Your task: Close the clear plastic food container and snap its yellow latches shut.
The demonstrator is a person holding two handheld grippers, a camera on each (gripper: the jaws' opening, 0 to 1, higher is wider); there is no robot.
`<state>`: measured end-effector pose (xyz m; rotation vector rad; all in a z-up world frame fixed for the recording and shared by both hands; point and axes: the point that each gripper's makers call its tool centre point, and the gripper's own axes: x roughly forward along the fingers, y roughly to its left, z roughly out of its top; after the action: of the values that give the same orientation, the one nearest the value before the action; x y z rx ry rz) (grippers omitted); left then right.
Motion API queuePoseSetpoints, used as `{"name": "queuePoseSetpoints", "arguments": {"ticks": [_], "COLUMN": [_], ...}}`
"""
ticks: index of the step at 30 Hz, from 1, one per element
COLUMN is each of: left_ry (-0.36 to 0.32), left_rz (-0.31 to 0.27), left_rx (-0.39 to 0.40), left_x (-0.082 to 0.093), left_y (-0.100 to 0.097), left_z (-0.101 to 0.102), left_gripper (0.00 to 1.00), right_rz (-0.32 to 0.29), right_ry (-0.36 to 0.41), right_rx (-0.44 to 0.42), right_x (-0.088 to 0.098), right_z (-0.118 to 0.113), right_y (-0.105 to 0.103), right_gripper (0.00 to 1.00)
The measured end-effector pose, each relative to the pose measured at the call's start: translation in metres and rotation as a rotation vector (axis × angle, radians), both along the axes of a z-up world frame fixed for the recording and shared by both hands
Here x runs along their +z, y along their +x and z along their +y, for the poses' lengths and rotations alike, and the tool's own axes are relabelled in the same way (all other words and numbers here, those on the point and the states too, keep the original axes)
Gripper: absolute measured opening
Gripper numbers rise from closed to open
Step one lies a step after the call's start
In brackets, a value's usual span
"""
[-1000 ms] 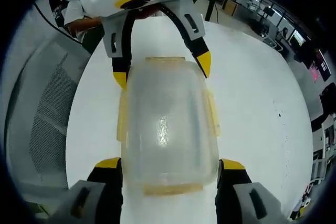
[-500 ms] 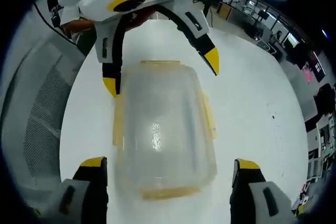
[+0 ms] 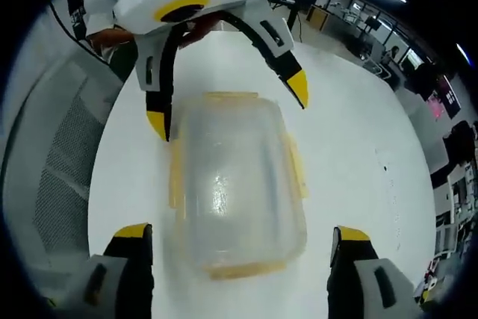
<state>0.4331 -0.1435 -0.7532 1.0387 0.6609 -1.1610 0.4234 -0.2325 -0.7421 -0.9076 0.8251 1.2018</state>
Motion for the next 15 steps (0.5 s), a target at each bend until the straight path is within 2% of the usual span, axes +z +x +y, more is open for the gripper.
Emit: {"name": "queuePoseSetpoints", "arguments": {"ticks": [3, 15], "left_ry": [-0.025, -0.047], "left_rz": [0.001, -0.006], "left_rx": [0.036, 0.079], "left_x": [0.005, 0.012], "left_y": [0.001, -0.015], "left_z": [0.004, 0.016], "left_gripper": [0.99, 0.99], "right_rz": [-0.026, -0.028], "right_ry": [0.009, 0.067], "right_rx": [-0.025, -0.103], "right_x": [0.006, 0.011], "right_z": [-0.002, -0.012], "right_y": [0.003, -0.014], "right_gripper": [0.99, 0.99]}}
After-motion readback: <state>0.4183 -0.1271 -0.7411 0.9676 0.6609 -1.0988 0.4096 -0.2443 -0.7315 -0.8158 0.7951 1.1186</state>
